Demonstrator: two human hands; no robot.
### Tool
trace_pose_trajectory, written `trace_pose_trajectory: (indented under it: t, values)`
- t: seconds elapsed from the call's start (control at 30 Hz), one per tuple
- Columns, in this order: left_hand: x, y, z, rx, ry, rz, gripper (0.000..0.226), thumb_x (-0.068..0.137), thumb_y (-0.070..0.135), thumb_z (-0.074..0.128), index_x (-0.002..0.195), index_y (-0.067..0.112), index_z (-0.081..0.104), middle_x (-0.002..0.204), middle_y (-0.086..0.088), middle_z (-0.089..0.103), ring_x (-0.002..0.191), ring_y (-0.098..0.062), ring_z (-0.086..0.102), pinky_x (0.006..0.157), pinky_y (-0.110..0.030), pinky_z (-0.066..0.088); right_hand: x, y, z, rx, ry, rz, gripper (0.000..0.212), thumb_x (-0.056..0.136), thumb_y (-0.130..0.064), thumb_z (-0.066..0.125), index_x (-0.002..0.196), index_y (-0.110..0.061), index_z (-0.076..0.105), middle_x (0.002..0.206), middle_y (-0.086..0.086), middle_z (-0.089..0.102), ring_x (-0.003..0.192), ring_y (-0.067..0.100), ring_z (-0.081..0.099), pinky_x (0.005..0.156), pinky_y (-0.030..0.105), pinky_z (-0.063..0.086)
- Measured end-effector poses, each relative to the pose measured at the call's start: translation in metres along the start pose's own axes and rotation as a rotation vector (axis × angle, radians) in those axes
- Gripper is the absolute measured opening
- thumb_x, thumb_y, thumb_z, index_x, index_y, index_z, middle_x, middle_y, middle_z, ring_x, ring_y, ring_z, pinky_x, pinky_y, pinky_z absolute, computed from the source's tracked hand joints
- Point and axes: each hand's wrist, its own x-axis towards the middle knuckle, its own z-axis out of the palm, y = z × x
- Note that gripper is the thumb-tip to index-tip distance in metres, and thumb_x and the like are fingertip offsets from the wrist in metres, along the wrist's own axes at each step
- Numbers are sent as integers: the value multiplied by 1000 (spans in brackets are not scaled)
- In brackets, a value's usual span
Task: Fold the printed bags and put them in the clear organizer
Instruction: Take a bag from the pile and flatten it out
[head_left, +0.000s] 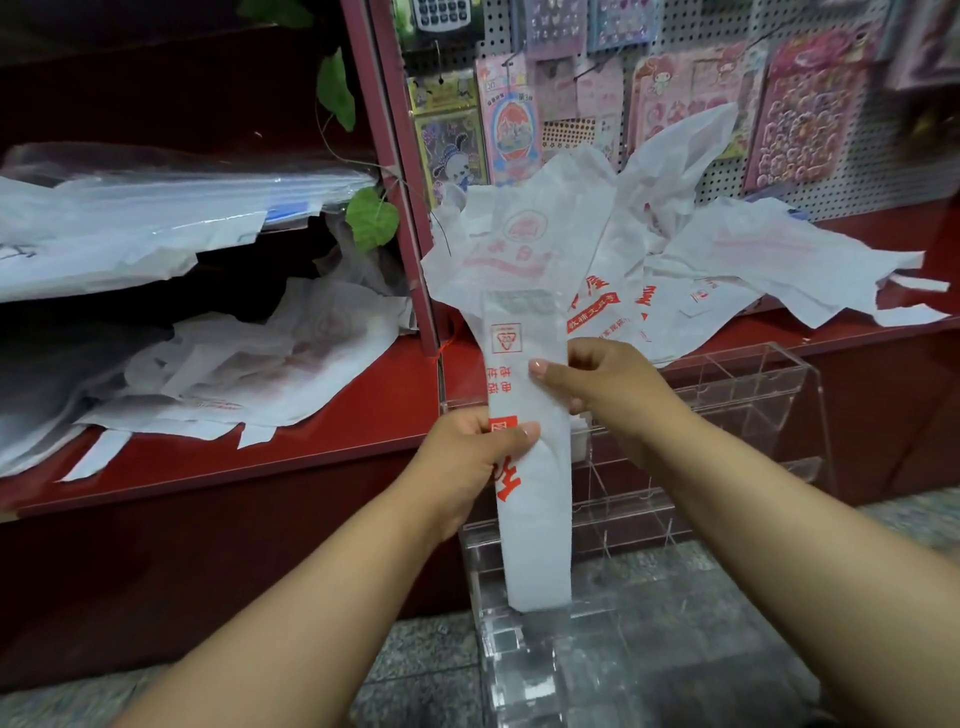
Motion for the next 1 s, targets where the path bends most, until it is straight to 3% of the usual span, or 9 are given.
trace_pose_trajectory:
  t: [0.13,0.2,0.27,0.37,0.53,0.63,0.73,0.83,1.0]
  values:
    - [-4,4,7,-60,-5,17,11,94,11,60,96,8,70,90,-6,76,78,-20,73,63,-23,55,-2,-3,1,-6,-12,-49,8,86,-17,70,82,-10,70,75,-3,70,58,0,61,54,14,45]
    - [-2,7,9,-117,98,34,12,94,12,60,96,6,70,85,-8,76,70,-20,71,55,-24,54,-4,0,3,7,1,-51,18,84,-30,69,80,-14,65,70,-7,64,57,-1,57,56,15,45]
    - [0,10,7,-202,172,43,16,93,14,61,100,2,68,86,-12,75,71,-25,69,62,-30,55,-8,5,2,-14,-92,8,29,75,-43,70,82,-16,64,71,-6,64,63,3,59,62,22,49]
    - [-1,17,2,-299,193,52,16,93,15,61,101,3,67,89,-12,76,75,-26,72,66,-37,60,-19,21,7,-157,-243,60,22,81,-21,75,88,-2,66,88,19,71,74,18,64,76,44,55]
    - [-1,20,-2,-261,108,24,23,90,26,62,97,6,70,86,-10,75,73,-21,71,68,-32,59,-22,26,9,-78,-94,31,11,84,-12,71,85,-1,69,94,26,69,82,38,68,83,55,52]
    - [-4,10,2,-62,72,5,19,90,18,65,99,3,71,91,-13,75,76,-22,71,62,-26,54,-19,22,5,-4,-22,51,12,85,-12,70,86,1,69,95,28,68,76,29,63,74,45,53]
    - [-4,7,6,-53,124,64,14,93,11,62,97,2,72,91,-13,76,79,-24,73,59,-23,54,-18,17,1,5,-13,40,19,88,-18,67,87,1,69,90,20,72,75,28,66,70,39,54]
    - [-4,11,8,-20,170,145,14,93,14,63,91,6,73,87,-10,76,77,-21,73,63,-27,56,-16,13,-1,10,29,-23,21,89,-19,66,74,-5,66,70,12,66,64,18,57,66,34,49]
    - [-9,18,12,31,300,324,30,85,29,72,65,9,64,73,-14,68,66,-18,60,64,-34,51,-16,6,-3,30,80,-132,25,89,-15,64,69,0,62,63,8,54,57,9,45,59,18,39]
